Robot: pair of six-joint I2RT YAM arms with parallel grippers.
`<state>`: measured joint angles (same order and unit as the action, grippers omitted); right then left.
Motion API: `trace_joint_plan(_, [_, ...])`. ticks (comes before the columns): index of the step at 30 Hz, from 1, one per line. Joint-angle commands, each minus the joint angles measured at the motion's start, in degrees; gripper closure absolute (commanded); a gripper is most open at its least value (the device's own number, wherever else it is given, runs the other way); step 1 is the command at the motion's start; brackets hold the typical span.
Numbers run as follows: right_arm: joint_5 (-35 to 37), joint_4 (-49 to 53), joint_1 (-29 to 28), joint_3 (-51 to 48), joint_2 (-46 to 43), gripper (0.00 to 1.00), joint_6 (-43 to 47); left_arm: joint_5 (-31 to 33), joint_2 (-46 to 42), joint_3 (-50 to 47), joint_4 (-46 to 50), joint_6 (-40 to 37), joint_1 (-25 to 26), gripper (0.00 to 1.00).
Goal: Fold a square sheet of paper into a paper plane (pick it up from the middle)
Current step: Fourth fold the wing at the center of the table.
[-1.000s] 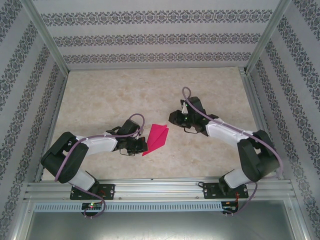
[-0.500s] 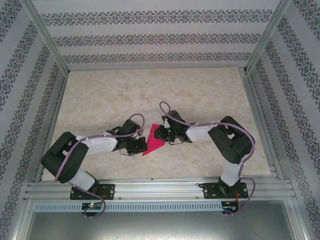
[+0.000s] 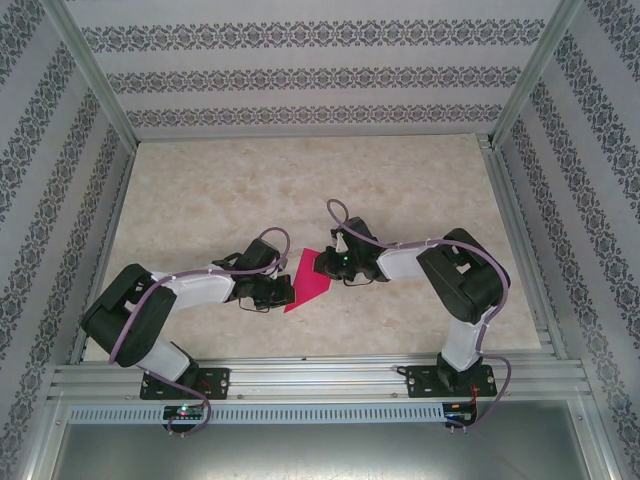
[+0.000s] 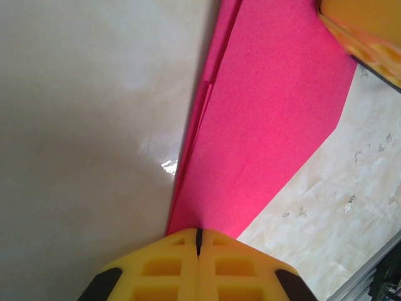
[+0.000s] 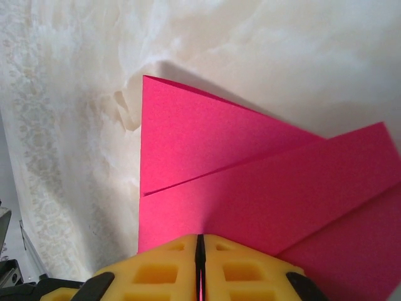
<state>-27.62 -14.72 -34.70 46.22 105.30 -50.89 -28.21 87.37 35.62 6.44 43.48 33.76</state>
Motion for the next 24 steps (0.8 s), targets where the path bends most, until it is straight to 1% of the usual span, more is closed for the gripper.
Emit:
trace_joint_plan(1, [2.4,3.1,1.3,-0.1,0.8,0.9,2.4,1.7,-0.4,-1.1,8.2,-1.7,0.5,0.96])
trace_joint_plan(4, [1.4,3.6,0.6,0.8,1.3,0.91,2.5,1.2,-0.8,1.3,9.8,-2.8,0.5,0.95])
trace_joint_plan(9, [1.7,4.4,0.0,1.4,1.9,0.91,2.6,-0.3,-0.8,9.6,12.9,-3.6,0.2,0.93])
trace_joint_plan(12, [2.1,4.9,-0.2,1.4,2.3,0.91,2.4,-2.3,1.5,12.9,11.0,-2.1,-0.5,0.93])
trace_joint_plan(15, [2.7,5.1,-0.5,1.6,2.8,0.91,2.2,-2.2,4.6,13.8,8.2,0.1,-0.9,0.92])
trace_joint_plan(20, [3.0,5.1,-0.8,1.7,3.1,0.91,1.6,-6.3,9.8,11.7,-0.8,4.3,-1.0,0.9])
trace_joint_plan(24, [3.3,6.1,-1.0,1.9,3.2,0.91,1.9,-6.0,12.2,9.8,-0.7,4.1,-1.0,0.9])
